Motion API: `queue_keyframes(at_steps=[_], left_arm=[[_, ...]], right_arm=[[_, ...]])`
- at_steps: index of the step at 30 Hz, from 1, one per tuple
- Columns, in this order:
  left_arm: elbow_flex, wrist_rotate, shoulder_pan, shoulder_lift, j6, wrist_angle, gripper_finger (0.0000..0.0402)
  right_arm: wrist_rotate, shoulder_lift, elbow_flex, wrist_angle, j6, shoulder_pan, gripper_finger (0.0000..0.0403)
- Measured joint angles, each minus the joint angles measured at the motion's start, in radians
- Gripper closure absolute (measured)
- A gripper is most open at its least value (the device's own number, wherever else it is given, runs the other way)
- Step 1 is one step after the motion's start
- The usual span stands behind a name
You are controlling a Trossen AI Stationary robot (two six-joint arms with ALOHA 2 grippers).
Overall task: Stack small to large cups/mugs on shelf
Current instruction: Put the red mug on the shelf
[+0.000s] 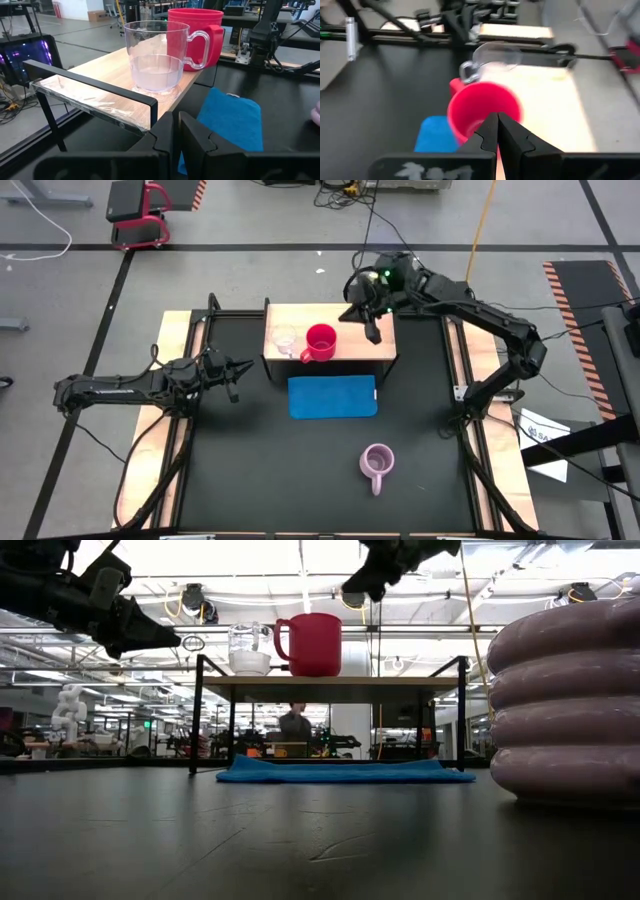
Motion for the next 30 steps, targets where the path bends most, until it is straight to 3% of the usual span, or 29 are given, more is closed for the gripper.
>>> queue_keyframes(at_steps=[11,19,26,30], left_arm=[[0.0,-0.025,0.0,0.0,0.003,-0.005,0.0371],[0.0,-0.025,0.0,0.0,0.002,-0.016,0.0371],[0.0,-0.026,0.0,0.0,0.015,-0.016,0.0371],[0.0,-0.026,0.0,0.0,0.015,-0.026,0.0371]], right_arm=[[0.018,0.176,0.267,-0.102,0.061,0.04,0.0403],[0.018,0.277,0.417,-0.294,-0.091,0.075,0.0403],[0.021,0.276,0.429,-0.381,-0.326,0.133,0.0403],[0.152,0.279,0.428,-0.365,-0.353,0.154,0.0403]])
